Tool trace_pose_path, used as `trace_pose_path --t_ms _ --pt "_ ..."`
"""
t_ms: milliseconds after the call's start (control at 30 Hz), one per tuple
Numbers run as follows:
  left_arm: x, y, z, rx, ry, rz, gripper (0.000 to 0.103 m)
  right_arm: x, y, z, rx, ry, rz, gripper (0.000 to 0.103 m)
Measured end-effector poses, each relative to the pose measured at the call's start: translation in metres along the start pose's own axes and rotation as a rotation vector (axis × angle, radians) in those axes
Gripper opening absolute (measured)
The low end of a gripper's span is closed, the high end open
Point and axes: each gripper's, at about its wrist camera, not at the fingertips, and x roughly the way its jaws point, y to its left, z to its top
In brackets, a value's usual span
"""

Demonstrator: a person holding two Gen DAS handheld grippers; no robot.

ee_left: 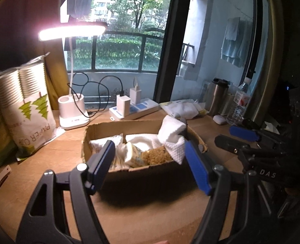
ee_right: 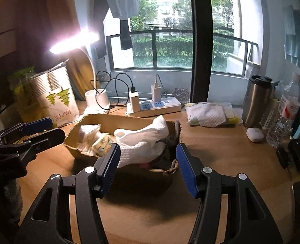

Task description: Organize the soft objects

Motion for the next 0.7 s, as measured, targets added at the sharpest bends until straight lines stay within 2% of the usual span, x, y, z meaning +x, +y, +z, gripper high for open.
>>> trace_pose_path --t_ms 700 --pt "-0.088 0.004 -0.028 0.019 -0.082 -0.005 0.074 -0.072 0.047 -0.023 -0.045 -0.083 -0.029 0.06"
